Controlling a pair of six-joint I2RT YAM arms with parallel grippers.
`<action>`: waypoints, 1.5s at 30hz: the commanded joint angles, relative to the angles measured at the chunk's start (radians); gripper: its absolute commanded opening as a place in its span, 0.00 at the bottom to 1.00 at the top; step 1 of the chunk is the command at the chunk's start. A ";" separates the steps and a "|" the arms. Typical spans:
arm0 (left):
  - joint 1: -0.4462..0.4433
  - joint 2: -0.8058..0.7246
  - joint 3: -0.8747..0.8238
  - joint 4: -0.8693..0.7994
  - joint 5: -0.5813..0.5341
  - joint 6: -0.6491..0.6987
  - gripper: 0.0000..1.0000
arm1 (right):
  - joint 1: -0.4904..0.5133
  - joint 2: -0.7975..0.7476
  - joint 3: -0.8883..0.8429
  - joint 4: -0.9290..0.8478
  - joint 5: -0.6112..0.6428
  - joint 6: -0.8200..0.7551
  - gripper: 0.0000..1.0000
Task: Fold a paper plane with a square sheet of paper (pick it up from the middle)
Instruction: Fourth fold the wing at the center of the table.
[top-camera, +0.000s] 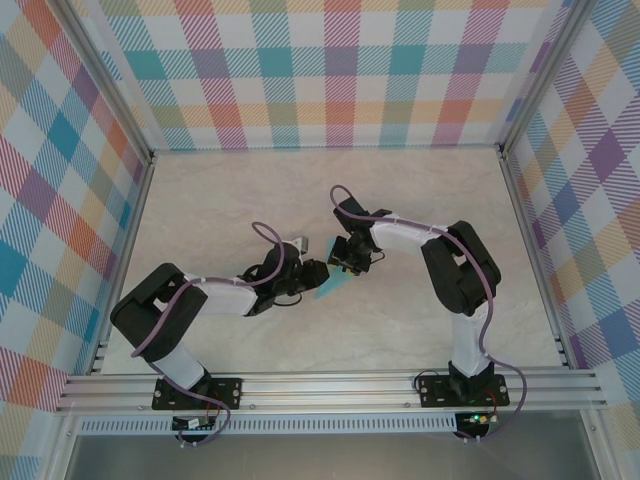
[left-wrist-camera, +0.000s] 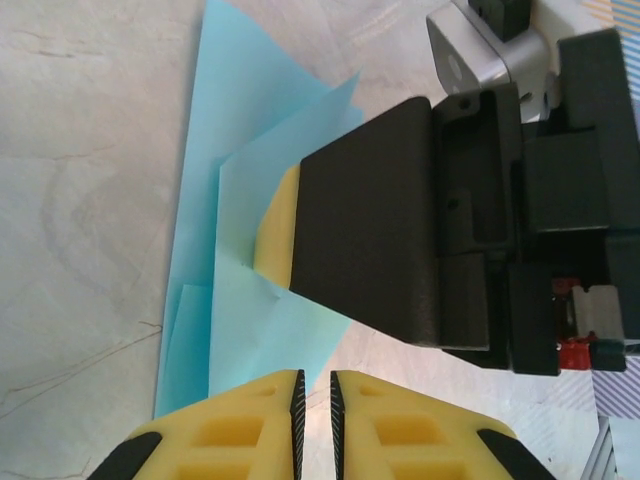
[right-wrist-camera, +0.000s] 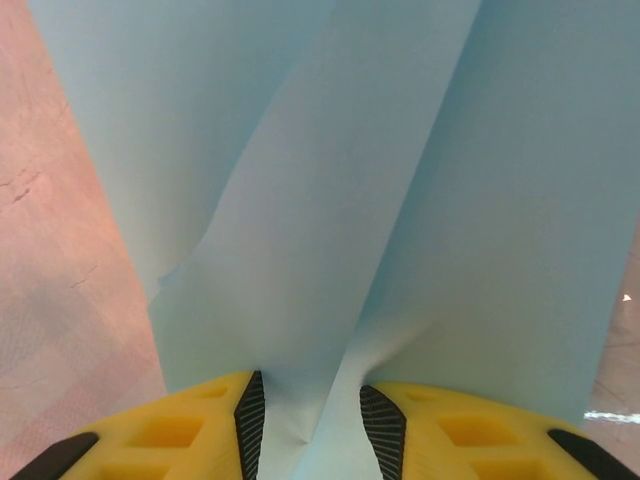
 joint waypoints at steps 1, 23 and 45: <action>0.005 0.028 0.012 0.034 0.048 -0.006 0.18 | -0.023 0.137 -0.070 -0.127 0.217 0.009 0.40; 0.005 0.087 0.039 -0.057 -0.022 0.011 0.12 | -0.022 0.163 -0.063 -0.147 0.221 0.023 0.44; 0.005 0.124 0.041 -0.067 -0.004 -0.003 0.12 | -0.022 0.170 -0.063 -0.145 0.214 0.014 0.43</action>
